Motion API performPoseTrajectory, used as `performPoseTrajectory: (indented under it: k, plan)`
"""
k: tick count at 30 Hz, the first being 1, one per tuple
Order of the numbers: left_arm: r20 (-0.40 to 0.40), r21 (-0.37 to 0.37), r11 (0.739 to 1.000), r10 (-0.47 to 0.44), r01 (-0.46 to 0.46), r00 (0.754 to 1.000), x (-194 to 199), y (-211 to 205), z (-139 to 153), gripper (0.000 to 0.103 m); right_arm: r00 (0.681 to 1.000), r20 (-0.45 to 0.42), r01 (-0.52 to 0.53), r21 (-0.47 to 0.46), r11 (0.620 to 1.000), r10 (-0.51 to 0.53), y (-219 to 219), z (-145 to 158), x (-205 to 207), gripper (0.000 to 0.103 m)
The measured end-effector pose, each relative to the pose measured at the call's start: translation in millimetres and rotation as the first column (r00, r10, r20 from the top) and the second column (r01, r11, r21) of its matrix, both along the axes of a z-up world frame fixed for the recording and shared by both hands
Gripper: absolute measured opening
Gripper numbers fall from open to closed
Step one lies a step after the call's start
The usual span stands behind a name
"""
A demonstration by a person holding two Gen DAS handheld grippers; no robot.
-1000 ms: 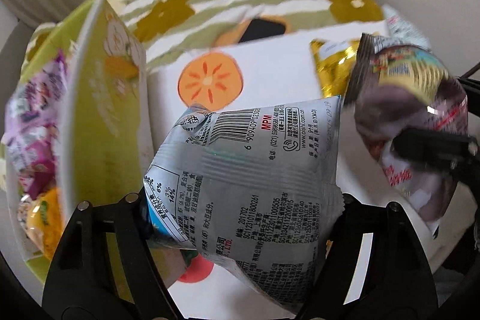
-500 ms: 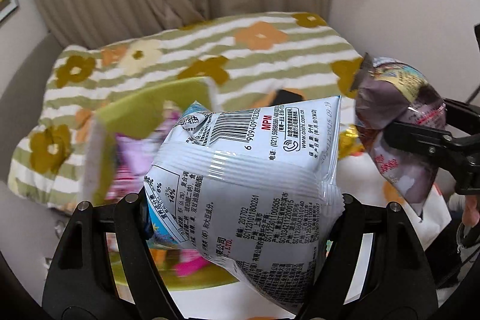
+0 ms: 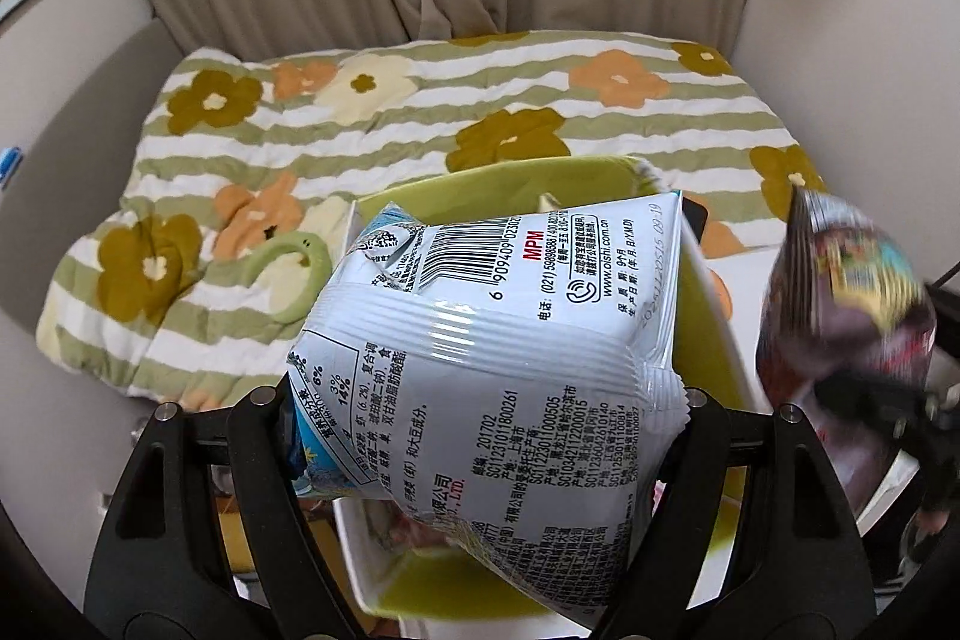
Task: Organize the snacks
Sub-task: 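Carry both bags into the box and release them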
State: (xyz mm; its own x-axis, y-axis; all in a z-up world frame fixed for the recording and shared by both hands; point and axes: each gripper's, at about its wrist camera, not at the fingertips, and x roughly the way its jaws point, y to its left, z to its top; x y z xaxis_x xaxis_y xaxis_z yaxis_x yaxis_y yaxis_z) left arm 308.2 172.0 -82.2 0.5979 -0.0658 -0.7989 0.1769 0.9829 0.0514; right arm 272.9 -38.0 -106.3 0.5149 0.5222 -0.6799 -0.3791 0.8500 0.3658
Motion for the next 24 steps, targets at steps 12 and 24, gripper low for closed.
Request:
performPoseTrajectory:
  k: [12, 24]
  plan:
    - [-0.078, -0.056, 0.997, -0.051, 0.047, 0.996, 64, 14, -39, 0.102, 0.993, -0.073, 0.097, -0.013, 0.995, -0.098, 12, -18, 10, 0.065]
    - [-0.087, -0.103, 0.994, 0.018, -0.027, 0.996, 24, 35, -35, 0.102, 0.995, -0.090, 0.039, -0.024, 0.999, -0.041, 15, -22, 3, 0.065]
